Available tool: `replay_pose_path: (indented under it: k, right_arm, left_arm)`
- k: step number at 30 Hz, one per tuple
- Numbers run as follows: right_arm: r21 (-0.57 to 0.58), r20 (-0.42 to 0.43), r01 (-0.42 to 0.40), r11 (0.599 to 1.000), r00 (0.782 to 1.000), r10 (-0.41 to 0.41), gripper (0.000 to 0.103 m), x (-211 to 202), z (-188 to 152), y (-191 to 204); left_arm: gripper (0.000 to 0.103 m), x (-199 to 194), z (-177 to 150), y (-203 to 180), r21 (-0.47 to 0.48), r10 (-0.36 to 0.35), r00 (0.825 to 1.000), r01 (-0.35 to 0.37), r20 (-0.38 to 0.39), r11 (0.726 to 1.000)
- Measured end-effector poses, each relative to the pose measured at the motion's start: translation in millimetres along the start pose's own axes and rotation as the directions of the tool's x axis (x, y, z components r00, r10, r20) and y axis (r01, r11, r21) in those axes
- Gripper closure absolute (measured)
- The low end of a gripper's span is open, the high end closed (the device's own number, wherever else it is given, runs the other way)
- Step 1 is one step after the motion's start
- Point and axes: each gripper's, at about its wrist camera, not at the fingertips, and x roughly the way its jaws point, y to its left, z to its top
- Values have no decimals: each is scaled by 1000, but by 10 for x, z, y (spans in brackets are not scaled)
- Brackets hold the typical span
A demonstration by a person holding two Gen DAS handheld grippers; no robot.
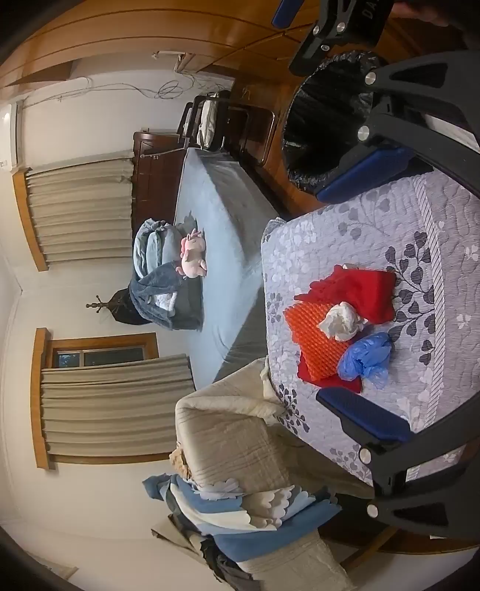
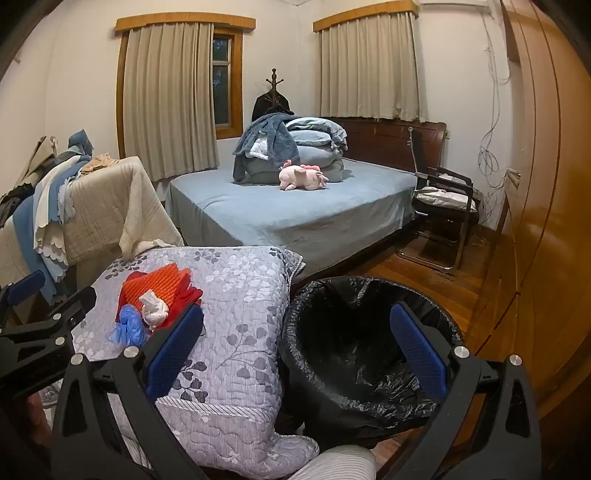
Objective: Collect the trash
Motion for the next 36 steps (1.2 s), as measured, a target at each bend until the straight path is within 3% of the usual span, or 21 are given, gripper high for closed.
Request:
replay_pose_path:
  k: [36]
  right_arm:
    - [1,-2,-1,1000,1000,1,5,21,-11,16]
  left_arm:
    - [6,2,0,0,-1,1,1000,-1,-6,1000]
